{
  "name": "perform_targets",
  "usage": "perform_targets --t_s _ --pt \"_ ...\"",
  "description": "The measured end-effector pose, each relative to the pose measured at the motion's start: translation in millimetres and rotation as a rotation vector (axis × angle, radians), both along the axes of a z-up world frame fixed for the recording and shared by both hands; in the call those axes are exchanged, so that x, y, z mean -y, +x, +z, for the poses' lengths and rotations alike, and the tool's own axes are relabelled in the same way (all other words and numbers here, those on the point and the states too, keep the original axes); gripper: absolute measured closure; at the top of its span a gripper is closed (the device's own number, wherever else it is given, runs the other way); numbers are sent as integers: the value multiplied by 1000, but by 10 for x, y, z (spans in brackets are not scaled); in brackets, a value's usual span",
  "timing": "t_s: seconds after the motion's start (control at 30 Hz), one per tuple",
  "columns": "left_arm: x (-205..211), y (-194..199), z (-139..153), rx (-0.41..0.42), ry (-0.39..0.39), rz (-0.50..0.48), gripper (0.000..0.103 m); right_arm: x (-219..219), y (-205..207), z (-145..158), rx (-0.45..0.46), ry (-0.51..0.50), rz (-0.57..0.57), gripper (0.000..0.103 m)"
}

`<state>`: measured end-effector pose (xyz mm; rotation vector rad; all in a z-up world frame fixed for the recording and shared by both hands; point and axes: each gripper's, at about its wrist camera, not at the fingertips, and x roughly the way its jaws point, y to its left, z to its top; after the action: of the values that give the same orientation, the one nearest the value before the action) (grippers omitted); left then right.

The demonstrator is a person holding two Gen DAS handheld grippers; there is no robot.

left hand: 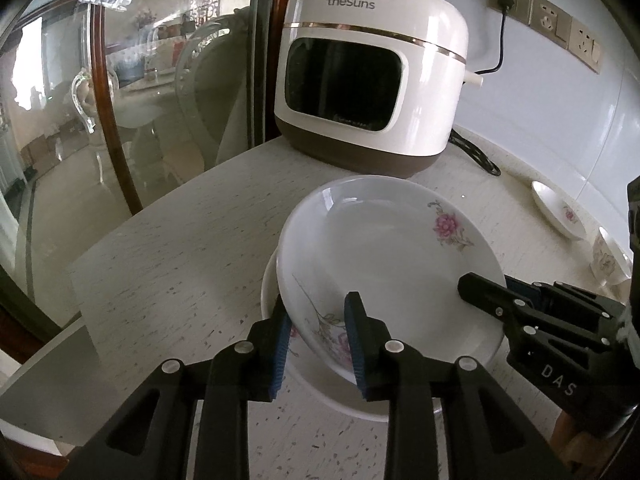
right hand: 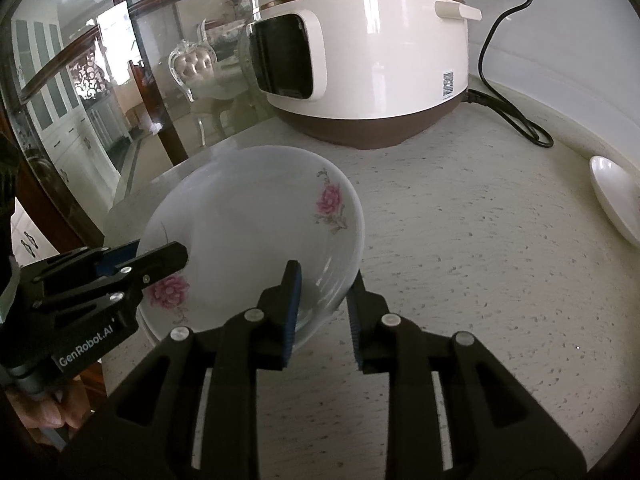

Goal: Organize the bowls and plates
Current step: 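Lower the smaller plate onto the large plate with both grippers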

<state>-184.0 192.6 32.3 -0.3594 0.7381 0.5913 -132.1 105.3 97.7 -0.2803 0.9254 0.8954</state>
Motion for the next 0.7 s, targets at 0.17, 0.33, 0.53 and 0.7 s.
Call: perform_targets --t_s 0.17,0.33,0.53,0.7 --pt "36 -32 27 -10 11 0 73 -18 7 -4 2 -3 11 74" --pt "54 -58 31 -19 19 -7 71 -22 -18 -5 5 -6 24 74" --pt "109 -93 44 -37 31 -22 67 -37 -40 -5 13 -9 33 74" --pt "140 -138 61 -59 46 -21 61 -72 -68 -16 30 -33 48 74"
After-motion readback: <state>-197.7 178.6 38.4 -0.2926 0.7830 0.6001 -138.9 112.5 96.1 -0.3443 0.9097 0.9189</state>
